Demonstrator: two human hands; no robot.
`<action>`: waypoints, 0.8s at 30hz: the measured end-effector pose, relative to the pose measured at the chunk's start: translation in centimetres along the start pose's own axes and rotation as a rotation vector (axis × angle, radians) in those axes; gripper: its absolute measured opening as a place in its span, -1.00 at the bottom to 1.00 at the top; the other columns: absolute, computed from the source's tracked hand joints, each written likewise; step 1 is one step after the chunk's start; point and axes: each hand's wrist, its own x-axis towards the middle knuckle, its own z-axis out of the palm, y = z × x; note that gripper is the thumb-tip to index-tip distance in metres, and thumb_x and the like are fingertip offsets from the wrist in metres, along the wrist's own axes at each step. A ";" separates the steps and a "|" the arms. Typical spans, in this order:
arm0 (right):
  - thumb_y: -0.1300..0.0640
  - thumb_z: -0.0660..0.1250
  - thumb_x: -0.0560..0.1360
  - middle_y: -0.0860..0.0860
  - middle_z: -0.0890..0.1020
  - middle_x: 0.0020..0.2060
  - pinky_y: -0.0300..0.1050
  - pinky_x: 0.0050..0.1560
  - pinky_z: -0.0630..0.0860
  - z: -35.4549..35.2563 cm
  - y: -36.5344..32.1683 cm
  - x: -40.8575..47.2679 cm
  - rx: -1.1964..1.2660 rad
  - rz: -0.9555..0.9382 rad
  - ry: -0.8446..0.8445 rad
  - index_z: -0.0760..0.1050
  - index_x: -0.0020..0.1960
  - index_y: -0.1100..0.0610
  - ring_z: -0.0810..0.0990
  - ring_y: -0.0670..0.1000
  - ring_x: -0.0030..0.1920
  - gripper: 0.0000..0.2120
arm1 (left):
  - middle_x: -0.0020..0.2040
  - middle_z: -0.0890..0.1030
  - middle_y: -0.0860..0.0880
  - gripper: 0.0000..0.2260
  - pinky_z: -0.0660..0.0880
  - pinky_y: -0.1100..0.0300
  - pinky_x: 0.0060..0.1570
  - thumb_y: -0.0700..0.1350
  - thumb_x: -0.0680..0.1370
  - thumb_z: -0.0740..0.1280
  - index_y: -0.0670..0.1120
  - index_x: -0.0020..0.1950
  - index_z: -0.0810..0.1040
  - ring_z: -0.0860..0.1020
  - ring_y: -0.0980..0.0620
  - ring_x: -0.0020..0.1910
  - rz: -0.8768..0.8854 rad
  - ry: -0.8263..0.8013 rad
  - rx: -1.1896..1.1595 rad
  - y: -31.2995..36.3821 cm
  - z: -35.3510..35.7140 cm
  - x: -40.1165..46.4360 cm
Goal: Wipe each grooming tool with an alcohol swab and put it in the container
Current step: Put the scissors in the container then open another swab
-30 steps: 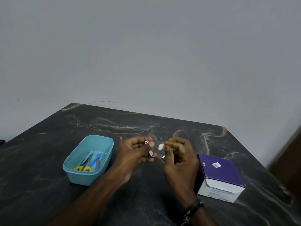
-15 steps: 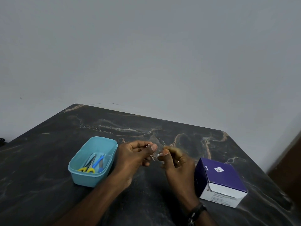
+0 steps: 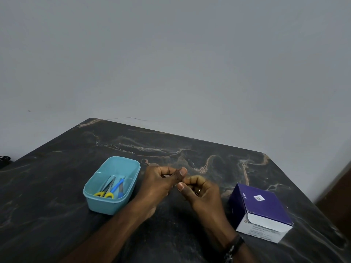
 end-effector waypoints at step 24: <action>0.21 0.32 0.53 0.18 0.69 -0.14 -0.04 -0.02 0.57 -2.3 -0.3 0.6 0.111 0.143 -0.171 0.62 -0.05 0.25 0.63 0.07 -0.12 -0.87 | -0.23 0.69 -0.23 -0.65 0.59 0.17 -0.39 0.05 0.46 0.39 -0.25 -0.04 0.60 0.66 -0.08 -0.33 -0.243 -0.432 0.081 1.2 -2.3 0.3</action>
